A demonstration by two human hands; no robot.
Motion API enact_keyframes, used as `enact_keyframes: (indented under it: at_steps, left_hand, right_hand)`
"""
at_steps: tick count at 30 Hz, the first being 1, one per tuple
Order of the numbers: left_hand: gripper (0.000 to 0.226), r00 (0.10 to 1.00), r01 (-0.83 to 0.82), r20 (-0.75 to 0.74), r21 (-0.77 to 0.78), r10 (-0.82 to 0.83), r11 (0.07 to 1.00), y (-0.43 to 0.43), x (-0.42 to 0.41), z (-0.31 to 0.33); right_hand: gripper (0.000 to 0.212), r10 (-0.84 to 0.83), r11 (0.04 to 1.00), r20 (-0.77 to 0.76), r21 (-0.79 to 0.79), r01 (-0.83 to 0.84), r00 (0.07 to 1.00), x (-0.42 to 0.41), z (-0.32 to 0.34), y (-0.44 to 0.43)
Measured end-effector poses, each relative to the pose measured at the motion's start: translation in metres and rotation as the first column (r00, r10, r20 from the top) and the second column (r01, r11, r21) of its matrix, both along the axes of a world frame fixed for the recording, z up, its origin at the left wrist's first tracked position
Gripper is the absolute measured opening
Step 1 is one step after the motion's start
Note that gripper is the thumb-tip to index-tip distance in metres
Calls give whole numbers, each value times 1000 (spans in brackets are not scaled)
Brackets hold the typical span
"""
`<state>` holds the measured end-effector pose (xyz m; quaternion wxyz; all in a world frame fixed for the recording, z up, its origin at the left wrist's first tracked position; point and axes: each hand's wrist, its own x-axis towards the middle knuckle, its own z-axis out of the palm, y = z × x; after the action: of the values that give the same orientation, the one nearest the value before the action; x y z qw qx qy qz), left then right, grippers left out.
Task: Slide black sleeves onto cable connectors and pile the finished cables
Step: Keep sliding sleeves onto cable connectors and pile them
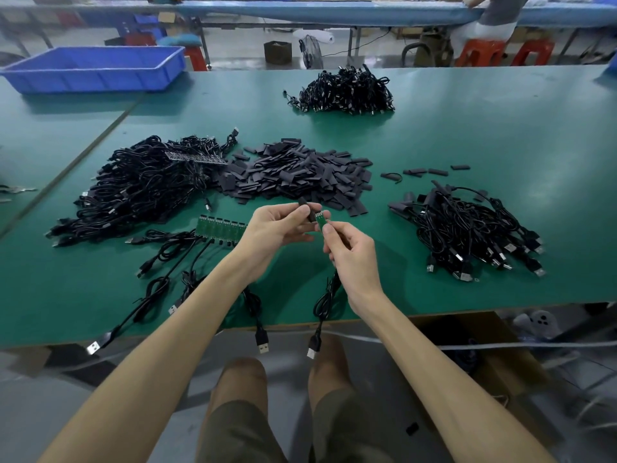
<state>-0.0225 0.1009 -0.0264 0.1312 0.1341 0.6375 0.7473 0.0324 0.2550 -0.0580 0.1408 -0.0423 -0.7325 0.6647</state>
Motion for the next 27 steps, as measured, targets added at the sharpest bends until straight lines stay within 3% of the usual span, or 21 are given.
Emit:
enact_keyframes:
  at_steps: [7,21,27]
  left_hand:
    - [35,994,42,95,164,-58,986,2,5,7]
    - [29,999,30,-46,21,-29,999,1,5,6]
    - [27,990,139,-22,-83,-141,987,-6,2,12]
  right_hand:
    - [31,51,999,34,3,-51,998,2,2,1]
    - [26,117,993,33,10,-117,993,4,5,-1]
    - [26,113,993,30,24,-113,993,4,5,0]
